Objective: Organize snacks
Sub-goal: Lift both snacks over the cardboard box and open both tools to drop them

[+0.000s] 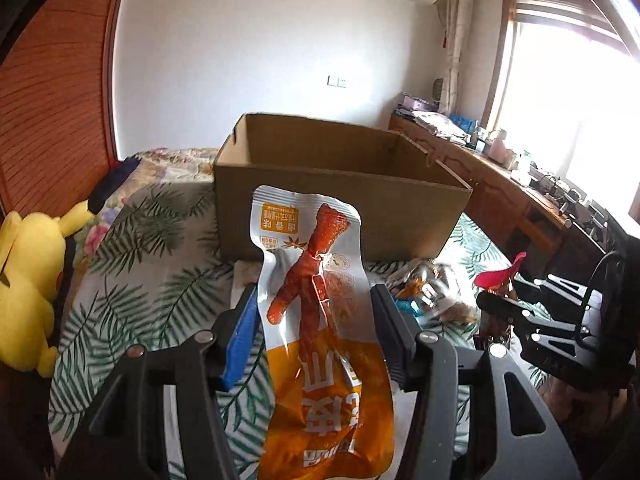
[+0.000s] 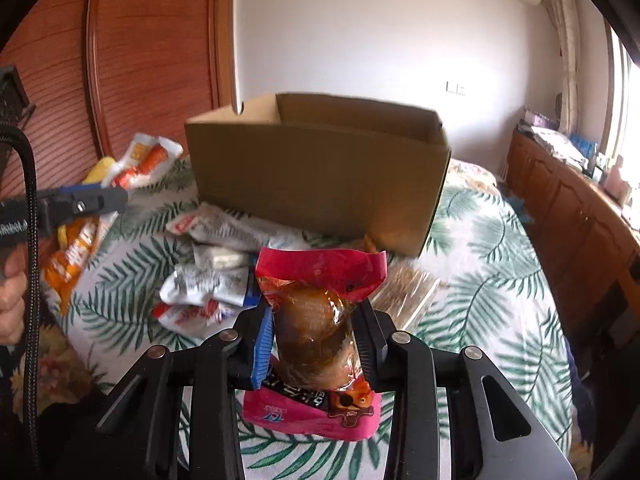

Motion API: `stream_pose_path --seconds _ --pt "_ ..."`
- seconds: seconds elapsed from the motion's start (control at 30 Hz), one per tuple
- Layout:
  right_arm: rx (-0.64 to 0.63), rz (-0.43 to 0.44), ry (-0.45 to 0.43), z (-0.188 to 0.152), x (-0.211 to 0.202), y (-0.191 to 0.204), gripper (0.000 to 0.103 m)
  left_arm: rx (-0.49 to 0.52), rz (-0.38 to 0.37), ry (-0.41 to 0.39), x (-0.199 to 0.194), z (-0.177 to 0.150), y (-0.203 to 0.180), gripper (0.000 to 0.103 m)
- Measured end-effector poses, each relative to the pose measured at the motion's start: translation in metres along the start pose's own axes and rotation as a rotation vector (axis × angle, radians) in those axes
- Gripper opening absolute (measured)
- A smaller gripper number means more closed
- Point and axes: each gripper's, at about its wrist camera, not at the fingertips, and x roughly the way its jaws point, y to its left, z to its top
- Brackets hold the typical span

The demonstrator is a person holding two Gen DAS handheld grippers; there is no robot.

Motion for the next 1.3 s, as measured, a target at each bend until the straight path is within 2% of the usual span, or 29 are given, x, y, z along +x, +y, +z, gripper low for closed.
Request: stream_pose_path --seconds 0.23,0.47,0.73,0.97,1.3 --pt "-0.029 0.013 -0.069 0.042 -0.012 -0.008 0.036 0.025 -0.037 -0.044 0.008 0.042 -0.008 0.054" --pt "-0.076 0.015 -0.142 0.091 -0.012 -0.013 0.036 0.077 -0.043 -0.087 0.026 0.092 -0.011 0.055" --pt "-0.093 0.016 -0.198 0.144 0.012 -0.028 0.036 0.107 -0.035 -0.101 0.062 0.137 -0.002 0.055" --pt "-0.090 0.016 -0.198 0.160 0.044 -0.035 0.036 0.101 -0.018 -0.082 0.101 0.154 0.007 0.055" --pt "-0.040 0.007 -0.136 0.157 0.087 -0.047 0.036 0.073 0.011 -0.011 0.153 0.155 0.016 0.055"
